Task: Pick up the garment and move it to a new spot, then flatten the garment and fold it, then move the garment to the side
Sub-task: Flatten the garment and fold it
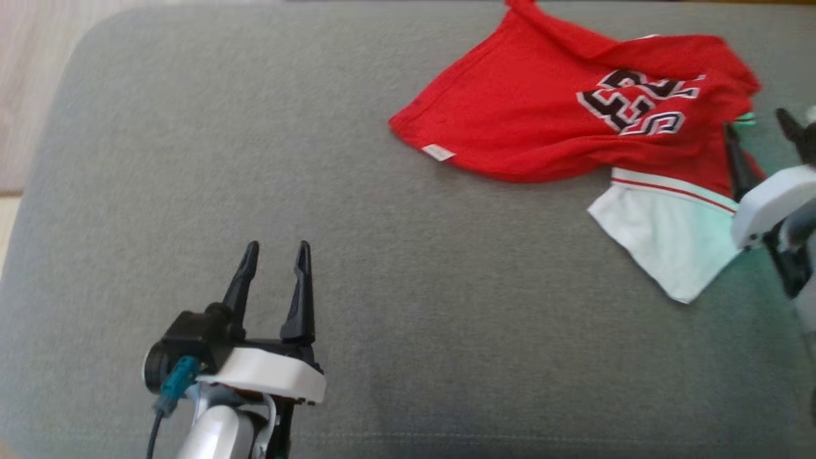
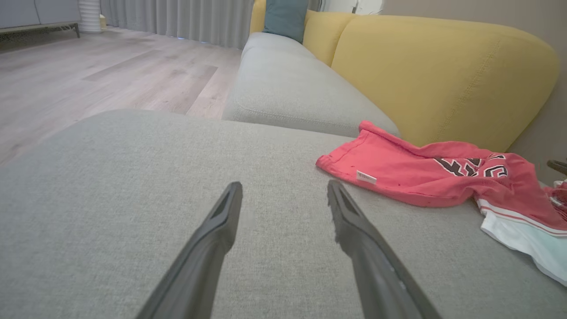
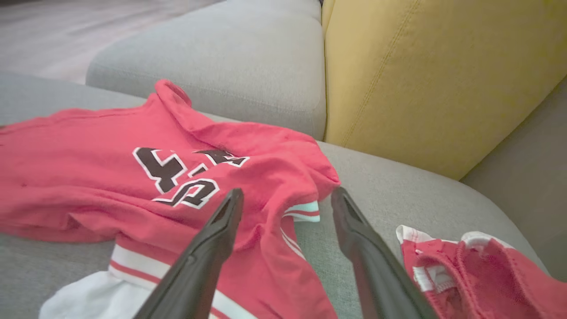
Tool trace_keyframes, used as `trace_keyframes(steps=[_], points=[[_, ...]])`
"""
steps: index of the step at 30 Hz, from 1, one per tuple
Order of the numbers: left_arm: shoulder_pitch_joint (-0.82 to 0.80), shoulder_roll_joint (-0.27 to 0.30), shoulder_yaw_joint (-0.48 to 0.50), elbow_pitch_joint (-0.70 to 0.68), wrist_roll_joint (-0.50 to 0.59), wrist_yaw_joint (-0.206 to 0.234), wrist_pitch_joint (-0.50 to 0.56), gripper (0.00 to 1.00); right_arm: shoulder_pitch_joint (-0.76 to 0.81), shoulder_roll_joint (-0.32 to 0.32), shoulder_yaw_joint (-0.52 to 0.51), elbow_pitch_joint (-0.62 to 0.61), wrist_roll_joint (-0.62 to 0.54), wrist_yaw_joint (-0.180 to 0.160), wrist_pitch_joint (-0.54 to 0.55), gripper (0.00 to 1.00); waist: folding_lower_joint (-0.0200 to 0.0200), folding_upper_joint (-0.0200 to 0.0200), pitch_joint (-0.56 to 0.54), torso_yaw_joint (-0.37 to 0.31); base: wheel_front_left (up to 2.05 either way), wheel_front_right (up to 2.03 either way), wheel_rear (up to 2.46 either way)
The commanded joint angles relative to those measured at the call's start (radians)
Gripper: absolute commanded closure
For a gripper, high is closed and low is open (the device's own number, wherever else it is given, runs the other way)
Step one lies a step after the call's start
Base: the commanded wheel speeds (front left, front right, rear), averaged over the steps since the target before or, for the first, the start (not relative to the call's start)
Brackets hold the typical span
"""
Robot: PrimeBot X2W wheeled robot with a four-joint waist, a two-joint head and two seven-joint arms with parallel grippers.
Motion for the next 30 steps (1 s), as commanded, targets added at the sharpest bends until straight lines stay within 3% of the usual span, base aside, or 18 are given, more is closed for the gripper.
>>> trace_keyframes(steps=[1, 9, 21, 30], points=[[-0.017, -0.002, 0.039, -0.034, 0.008, 0.005, -0.012, 0.00, 0.022, 0.008, 0.013, -0.037, 0.008, -0.001, -0.022, 0.00, 0.0000, 0.0000, -0.030, -0.030, 0.00, 0.00, 0.00], [0.002, -0.002, 0.091, -0.029, 0.007, 0.016, -0.012, 0.00, 0.157, 0.139, -0.056, -0.209, 0.009, -0.001, -0.088, 0.00, 0.0000, 0.0000, -0.111, -0.081, 0.00, 0.00, 0.00], [0.099, -0.002, 0.134, -0.002, 0.003, 0.014, -0.012, 0.00, 0.472, 0.351, -0.229, -0.516, -0.112, -0.001, -0.095, 0.00, 0.0000, 0.0000, -0.211, -0.068, 0.00, 0.00, 0.00], [0.139, -0.002, 0.134, -0.007, 0.002, 0.012, -0.012, 0.00, 0.599, 0.381, -0.234, -0.650, -0.110, -0.001, -0.067, 0.00, 0.0000, 0.0000, -0.230, -0.055, 0.00, 0.00, 0.00]])
